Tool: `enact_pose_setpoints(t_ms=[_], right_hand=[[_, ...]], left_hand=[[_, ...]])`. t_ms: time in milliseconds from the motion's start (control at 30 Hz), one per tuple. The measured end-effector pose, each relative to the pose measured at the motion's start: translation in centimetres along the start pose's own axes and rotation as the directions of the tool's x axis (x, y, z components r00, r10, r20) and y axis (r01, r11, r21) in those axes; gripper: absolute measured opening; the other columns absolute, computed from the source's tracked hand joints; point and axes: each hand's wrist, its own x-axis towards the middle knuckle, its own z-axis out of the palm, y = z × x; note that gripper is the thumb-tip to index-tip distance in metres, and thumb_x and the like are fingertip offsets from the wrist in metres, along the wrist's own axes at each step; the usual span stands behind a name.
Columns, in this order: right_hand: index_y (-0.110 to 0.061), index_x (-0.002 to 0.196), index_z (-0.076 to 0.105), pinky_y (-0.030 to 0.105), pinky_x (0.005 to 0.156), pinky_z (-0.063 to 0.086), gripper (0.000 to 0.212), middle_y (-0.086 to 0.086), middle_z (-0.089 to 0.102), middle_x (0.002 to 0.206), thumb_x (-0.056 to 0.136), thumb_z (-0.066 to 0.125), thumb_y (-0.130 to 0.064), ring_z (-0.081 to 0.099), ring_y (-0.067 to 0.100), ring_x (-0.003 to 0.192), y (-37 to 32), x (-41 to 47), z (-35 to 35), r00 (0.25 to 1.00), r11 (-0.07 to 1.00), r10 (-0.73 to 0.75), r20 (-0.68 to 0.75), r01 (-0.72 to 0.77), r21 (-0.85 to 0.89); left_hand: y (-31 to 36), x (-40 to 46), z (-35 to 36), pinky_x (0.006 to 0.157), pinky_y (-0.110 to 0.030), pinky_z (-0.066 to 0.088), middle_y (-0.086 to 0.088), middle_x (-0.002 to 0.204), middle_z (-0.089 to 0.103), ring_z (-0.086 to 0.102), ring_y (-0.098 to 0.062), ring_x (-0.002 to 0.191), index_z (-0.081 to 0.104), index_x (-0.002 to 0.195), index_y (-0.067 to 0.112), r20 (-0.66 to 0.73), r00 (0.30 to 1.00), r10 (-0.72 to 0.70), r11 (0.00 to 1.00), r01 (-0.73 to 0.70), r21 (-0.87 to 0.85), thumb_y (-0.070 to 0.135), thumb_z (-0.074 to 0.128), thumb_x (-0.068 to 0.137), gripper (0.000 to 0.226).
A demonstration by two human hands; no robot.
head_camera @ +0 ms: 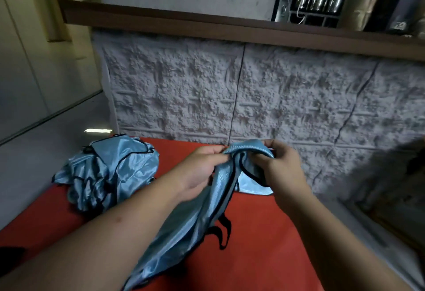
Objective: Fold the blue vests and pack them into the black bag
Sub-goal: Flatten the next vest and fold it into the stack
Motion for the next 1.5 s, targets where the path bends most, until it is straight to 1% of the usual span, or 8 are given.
enact_pose_setpoints(t_ms=[200, 433, 633, 767, 933, 1133, 1267, 1500], right_hand=[[-0.005, 0.092, 0.072, 0.043, 0.070, 0.061, 0.018, 0.015, 0.075, 0.083, 0.079, 0.065, 0.006, 0.073, 0.034, 0.077, -5.7, -0.3, -1.0, 0.993, 0.999, -0.021, 0.112, 0.024, -0.029], [-0.009, 0.112, 0.072, 0.038, 0.076, 0.056, 0.045, 0.019, 0.074, 0.108, 0.068, 0.064, -0.012, 0.072, 0.034, 0.099, -5.9, -1.3, -2.7, 0.976, 0.967, -0.032, 0.214, -0.024, 0.255], [-0.017, 0.116, 0.071, 0.028, 0.090, 0.057, 0.050, -0.003, 0.075, 0.114, 0.069, 0.076, -0.002, 0.068, 0.007, 0.107, 0.3, -3.3, -1.0, 0.773, 0.932, 0.208, 0.599, 0.030, -0.362], [-0.010, 0.101, 0.073, 0.035, 0.080, 0.055, 0.022, 0.003, 0.075, 0.095, 0.080, 0.070, -0.014, 0.063, 0.009, 0.087, 4.6, -5.0, 0.9, 0.791, 0.728, 0.277, 0.546, 0.198, -0.656], [-0.011, 0.073, 0.064, 0.027, 0.054, 0.046, 0.021, 0.008, 0.071, 0.079, 0.083, 0.065, -0.029, 0.065, 0.016, 0.070, 6.3, -6.2, 1.6, 0.847, 0.646, 0.419, 0.327, -0.026, -0.763], [0.006, 0.095, 0.073, 0.033, 0.053, 0.055, 0.023, 0.023, 0.075, 0.083, 0.084, 0.075, -0.014, 0.063, 0.026, 0.051, 2.4, -6.2, -0.5, 0.810, 0.834, 0.474, 0.345, -0.289, -0.470], [-0.003, 0.096, 0.068, 0.032, 0.047, 0.052, 0.013, 0.018, 0.071, 0.066, 0.086, 0.075, 0.002, 0.061, 0.026, 0.046, -1.9, -4.4, -2.9, 0.917, 0.914, 0.273, 0.290, -0.154, -0.374], [0.008, 0.085, 0.071, 0.034, 0.057, 0.053, 0.025, 0.018, 0.068, 0.070, 0.080, 0.084, -0.013, 0.061, 0.025, 0.060, -12.0, -1.7, -6.3, 0.986, 0.930, 0.077, 0.147, -0.018, -0.368]], left_hand=[[4.1, -0.9, 3.8, 0.097, -0.041, 0.052, -0.004, 0.124, 0.070, 0.066, -0.021, 0.118, 0.056, 0.136, 0.031, 0.171, 0.980, 0.106, 0.979, -0.133, 0.157, 0.015, 0.085, 0.065, 0.079], [6.0, -1.7, 1.7, 0.105, -0.057, 0.048, -0.009, 0.104, 0.077, 0.071, -0.030, 0.105, 0.073, 0.101, 0.015, -0.186, 0.965, 0.184, 0.972, -0.150, 0.180, 0.006, 0.066, 0.094, 0.014], [9.5, -4.1, 0.2, 0.096, -0.046, 0.054, -0.020, 0.119, 0.071, 0.068, -0.034, 0.107, 0.065, 0.125, 0.000, -0.147, 0.988, 0.051, 0.996, -0.062, -0.066, 0.012, 0.053, 0.102, 0.028], [12.7, -5.3, -1.0, 0.080, -0.038, 0.058, -0.013, 0.098, 0.072, 0.070, -0.028, 0.088, 0.067, 0.108, 0.005, -0.149, 0.986, 0.074, 0.993, -0.086, -0.077, 0.015, 0.048, 0.102, 0.023], [15.8, -6.5, -3.0, 0.068, -0.033, 0.056, -0.008, 0.075, 0.064, 0.063, -0.023, 0.065, 0.064, 0.085, 0.012, -0.265, 0.957, 0.115, 0.991, -0.129, -0.039, 0.022, 0.048, 0.102, 0.025], [17.2, -7.8, -5.4, 0.055, -0.025, 0.043, 0.001, 0.060, 0.054, 0.051, -0.018, 0.054, 0.056, 0.065, 0.019, -0.468, 0.864, 0.185, 0.983, -0.170, 0.074, 0.035, 0.058, 0.098, 0.036], [17.0, -9.7, -6.5, 0.072, -0.036, 0.055, -0.010, 0.076, 0.063, 0.066, -0.025, 0.070, 0.063, 0.076, 0.009, -0.506, 0.832, 0.226, 0.969, -0.137, 0.207, 0.070, 0.075, 0.071, 0.062], [18.2, -12.2, -8.4, 0.096, -0.062, 0.052, -0.033, 0.116, 0.067, 0.068, -0.048, 0.103, 0.062, 0.118, -0.013, -0.429, 0.873, 0.232, 0.966, -0.153, 0.209, 0.027, 0.080, 0.080, 0.058]])
